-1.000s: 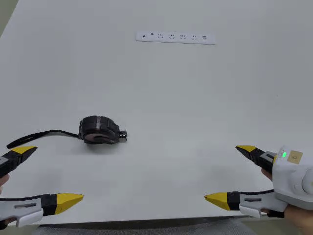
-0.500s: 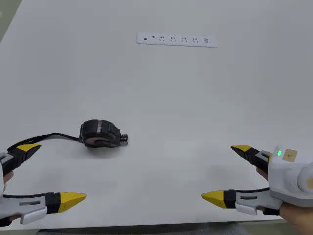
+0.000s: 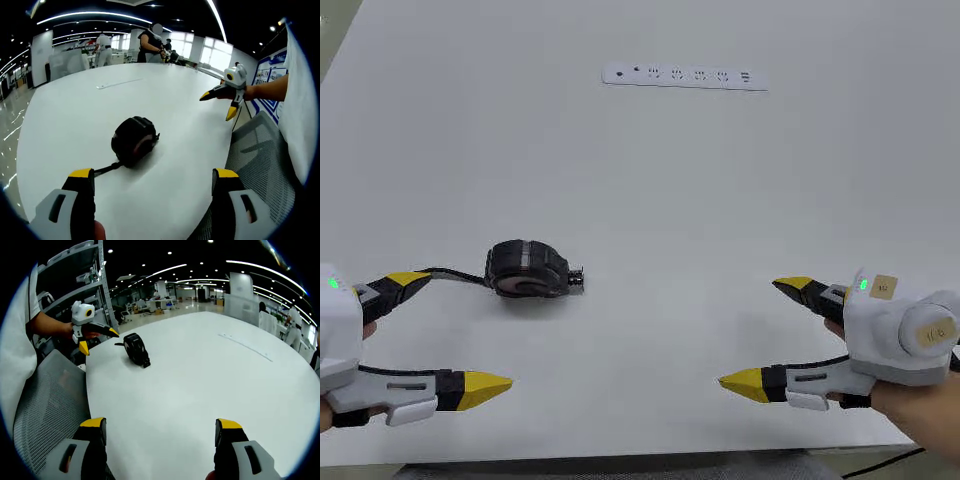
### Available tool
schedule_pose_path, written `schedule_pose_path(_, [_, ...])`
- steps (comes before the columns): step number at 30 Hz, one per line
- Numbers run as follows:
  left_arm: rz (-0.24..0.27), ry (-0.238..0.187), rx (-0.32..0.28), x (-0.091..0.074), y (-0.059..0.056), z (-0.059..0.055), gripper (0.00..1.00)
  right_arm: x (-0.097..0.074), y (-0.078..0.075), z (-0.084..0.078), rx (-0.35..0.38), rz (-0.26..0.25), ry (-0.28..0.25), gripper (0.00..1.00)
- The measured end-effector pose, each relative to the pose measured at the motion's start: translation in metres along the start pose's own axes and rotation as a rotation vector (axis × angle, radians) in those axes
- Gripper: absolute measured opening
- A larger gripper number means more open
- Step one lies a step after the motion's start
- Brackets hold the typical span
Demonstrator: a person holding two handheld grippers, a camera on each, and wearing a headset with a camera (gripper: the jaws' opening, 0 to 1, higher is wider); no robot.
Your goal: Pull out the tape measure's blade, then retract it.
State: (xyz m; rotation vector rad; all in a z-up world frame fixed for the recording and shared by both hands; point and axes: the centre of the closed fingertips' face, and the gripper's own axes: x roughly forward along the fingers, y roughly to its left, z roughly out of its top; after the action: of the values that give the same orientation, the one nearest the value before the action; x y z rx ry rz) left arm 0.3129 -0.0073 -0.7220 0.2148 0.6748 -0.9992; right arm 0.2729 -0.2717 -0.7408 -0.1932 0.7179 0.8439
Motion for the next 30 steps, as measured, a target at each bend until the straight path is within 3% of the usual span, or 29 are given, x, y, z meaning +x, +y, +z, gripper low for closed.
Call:
schedule_pose_path(13, [-0.043, 0.028, 0.07, 0.013, 0.007, 0.009, 0.93, 0.022, 0.0, 0.01, -0.06, 0.059, 0.023, 0.9])
schedule_pose_path(17, [-0.056, 0.047, 0.116, 0.018, 0.011, 0.009, 0.87, 0.031, 0.002, 0.013, -0.081, 0.081, 0.031, 0.89])
schedule_pose_path(25, [-0.083, 0.085, 0.161, 0.027, 0.019, 0.008, 0.87, 0.046, 0.004, 0.019, -0.136, 0.121, 0.058, 0.89])
schedule_pose_path(30, [-0.082, 0.113, 0.224, 0.033, 0.024, 0.009, 0.86, 0.055, 0.004, 0.026, -0.172, 0.14, 0.071, 0.88])
